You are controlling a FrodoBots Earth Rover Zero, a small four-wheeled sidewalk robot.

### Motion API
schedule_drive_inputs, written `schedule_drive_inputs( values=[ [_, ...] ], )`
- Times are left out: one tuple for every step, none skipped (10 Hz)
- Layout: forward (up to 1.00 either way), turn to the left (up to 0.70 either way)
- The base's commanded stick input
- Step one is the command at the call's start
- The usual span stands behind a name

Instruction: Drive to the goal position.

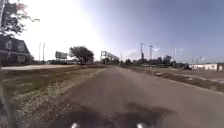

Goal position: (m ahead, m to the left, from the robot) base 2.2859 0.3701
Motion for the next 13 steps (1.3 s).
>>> schedule_drive_inputs(
  values=[
    [0.7, 0.0],
    [0.7, 0.0],
    [0.7, 0.0],
    [0.7, 0.0],
    [0.7, 0.0],
    [0.7, 0.0],
    [0.7, 0.0],
    [0.7, 0.0],
    [0.7, 0.0],
    [0.7, 0.0],
    [0.7, 0.0],
    [0.7, 0.0],
    [0.7, 0.0]
  ],
)
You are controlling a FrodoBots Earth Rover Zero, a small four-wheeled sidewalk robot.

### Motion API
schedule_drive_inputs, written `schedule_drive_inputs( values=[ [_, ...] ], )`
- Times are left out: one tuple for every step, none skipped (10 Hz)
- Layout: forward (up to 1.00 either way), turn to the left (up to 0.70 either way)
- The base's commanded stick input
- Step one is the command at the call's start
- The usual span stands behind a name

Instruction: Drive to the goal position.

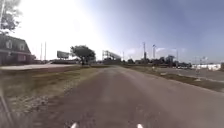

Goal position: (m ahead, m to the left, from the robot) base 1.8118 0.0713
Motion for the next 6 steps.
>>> schedule_drive_inputs(
  values=[
    [0.7, 0.0],
    [0.7, 0.0],
    [0.7, 0.0],
    [0.7, 0.0],
    [0.7, 0.0],
    [0.7, 0.0]
  ],
)
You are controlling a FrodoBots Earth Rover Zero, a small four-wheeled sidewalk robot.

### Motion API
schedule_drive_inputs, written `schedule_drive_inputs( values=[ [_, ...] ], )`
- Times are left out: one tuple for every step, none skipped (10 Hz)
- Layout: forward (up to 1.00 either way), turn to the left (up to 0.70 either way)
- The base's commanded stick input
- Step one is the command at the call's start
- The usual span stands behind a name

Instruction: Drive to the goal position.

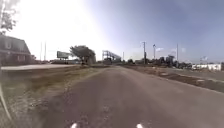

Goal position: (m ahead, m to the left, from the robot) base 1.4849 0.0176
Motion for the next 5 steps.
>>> schedule_drive_inputs(
  values=[
    [0.7, 0.0],
    [0.7, 0.0],
    [0.7, 0.0],
    [0.7, 0.0],
    [0.7, 0.0]
  ],
)
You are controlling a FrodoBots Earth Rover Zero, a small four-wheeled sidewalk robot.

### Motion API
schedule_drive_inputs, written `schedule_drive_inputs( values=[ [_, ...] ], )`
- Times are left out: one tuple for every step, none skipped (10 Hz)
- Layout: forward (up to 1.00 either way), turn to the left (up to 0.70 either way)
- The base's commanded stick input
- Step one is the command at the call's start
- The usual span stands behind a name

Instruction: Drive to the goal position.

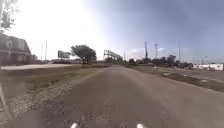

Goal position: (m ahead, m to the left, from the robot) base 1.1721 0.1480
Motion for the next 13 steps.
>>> schedule_drive_inputs(
  values=[
    [0.7, 0.0],
    [0.7, 0.0],
    [0.7, 0.0],
    [0.7, 0.0],
    [0.7, 0.0],
    [0.7, 0.0],
    [0.7, 0.0],
    [0.7, 0.0],
    [0.7, 0.0],
    [0.7, 0.0],
    [0.7, 0.0],
    [0.7, 0.0],
    [0.7, 0.0]
  ],
)
